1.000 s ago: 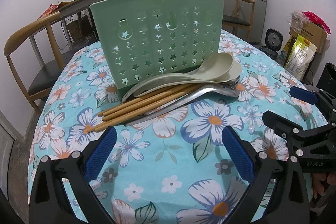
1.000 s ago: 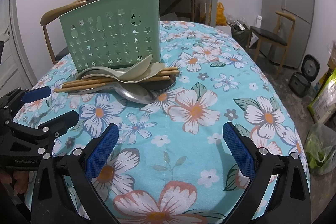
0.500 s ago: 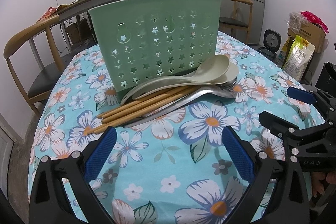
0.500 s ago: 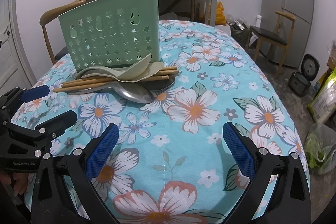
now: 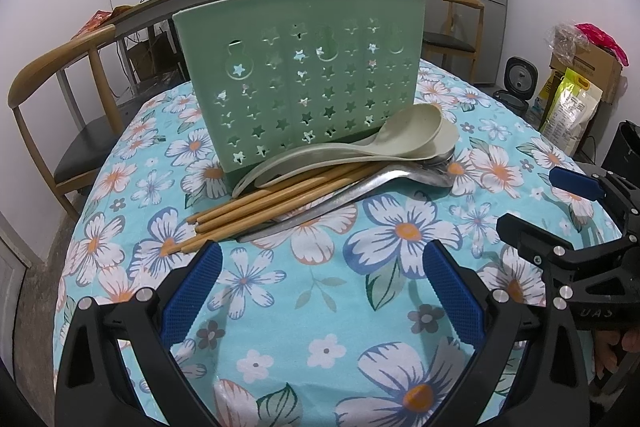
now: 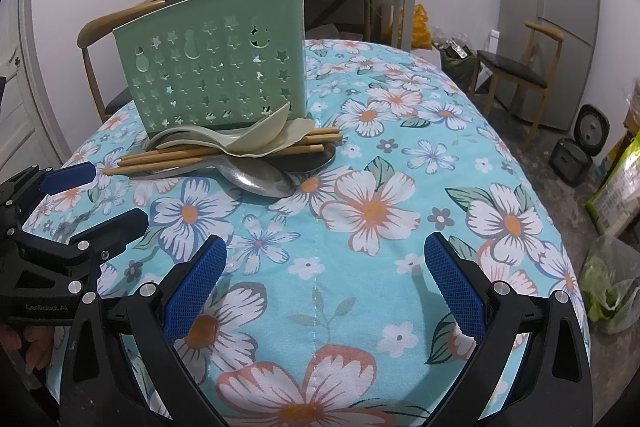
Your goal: Organize utensils
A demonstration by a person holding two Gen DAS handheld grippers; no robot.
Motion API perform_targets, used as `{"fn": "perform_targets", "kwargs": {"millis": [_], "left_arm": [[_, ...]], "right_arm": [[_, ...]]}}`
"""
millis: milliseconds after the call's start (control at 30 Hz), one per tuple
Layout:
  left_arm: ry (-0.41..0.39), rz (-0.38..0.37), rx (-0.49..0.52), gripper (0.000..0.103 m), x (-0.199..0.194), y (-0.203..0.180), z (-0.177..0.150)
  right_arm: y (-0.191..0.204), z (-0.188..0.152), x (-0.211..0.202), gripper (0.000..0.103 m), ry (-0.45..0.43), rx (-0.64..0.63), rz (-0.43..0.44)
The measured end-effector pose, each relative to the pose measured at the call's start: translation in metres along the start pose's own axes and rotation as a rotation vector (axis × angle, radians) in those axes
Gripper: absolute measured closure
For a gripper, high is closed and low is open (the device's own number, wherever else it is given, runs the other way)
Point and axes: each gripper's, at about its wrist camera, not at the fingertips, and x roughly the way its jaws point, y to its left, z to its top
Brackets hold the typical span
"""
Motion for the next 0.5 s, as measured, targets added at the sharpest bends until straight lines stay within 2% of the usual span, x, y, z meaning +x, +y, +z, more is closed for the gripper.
{"fn": "perform_targets", "kwargs": {"millis": [500], "left_arm": [[0.002, 0.001, -0.003, 0.005, 0.0001, 0.0000, -0.0004]], "right_arm": [[0.0006, 0.0001, 0.0003, 0.008, -0.004, -0.003, 0.005]]}}
